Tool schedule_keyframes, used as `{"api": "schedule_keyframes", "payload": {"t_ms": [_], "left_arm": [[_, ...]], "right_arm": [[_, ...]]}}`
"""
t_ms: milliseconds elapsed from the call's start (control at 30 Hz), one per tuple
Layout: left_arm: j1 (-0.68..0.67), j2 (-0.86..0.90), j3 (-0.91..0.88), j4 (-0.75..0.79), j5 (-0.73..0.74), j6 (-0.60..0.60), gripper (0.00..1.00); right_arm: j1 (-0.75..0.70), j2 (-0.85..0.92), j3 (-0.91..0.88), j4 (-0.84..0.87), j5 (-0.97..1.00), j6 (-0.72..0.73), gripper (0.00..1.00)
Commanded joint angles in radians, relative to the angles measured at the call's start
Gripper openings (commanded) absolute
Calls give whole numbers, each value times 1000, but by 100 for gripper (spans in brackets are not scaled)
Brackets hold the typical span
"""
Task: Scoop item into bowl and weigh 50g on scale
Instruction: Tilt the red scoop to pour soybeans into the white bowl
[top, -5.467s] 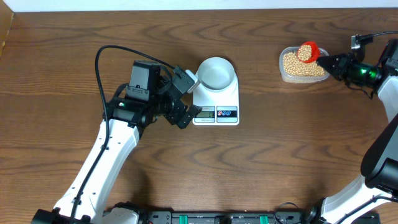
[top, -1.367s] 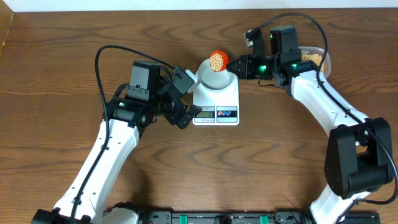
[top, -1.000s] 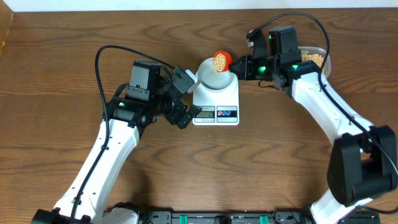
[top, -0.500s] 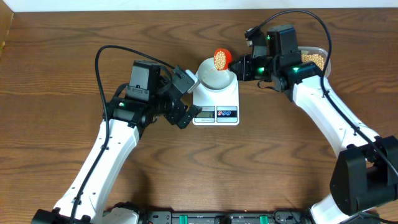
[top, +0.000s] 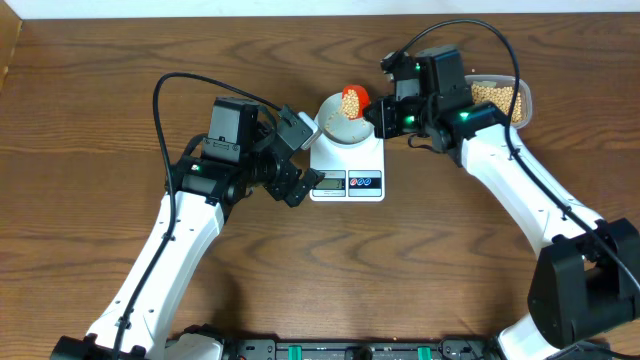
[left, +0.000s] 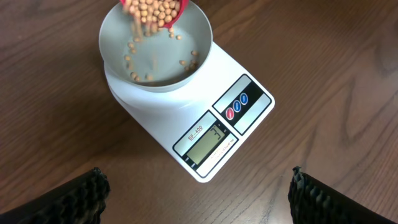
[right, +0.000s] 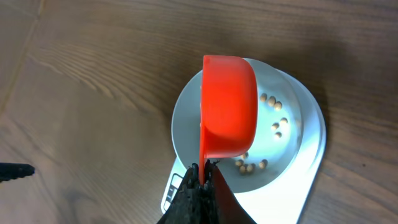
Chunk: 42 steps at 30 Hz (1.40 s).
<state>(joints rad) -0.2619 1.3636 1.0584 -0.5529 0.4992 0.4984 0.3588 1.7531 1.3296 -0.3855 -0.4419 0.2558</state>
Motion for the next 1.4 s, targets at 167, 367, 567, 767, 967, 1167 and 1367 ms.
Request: {"api": "schedule_keyframes", "payload": {"t_ms": [167,367,567,767,967,1167,1367], "left_arm": [[0,0,-7,0,6,10,95],[0,0,-7,0,6,10,95],[0,0,-7,0,6,10,95],[0,0,-7,0,6,10,95],[0,0,-7,0,6,10,95],[0,0,-7,0,6,10,95],[0,0,-7,0,6,10,95]], "right_arm": [[56,-22,-2,-16,158,-101,2],[95,-22,-2,-19,244,-162,2],[128,-21,-2,-29,325,-240,2],[153,-21,-2,-30,395,-325,1],[153,-21,-2,-31,436,-396,1],[153,-21,-2,-30,436,-434,1],[153,-21,-2,-27,431,-460,1]]}}
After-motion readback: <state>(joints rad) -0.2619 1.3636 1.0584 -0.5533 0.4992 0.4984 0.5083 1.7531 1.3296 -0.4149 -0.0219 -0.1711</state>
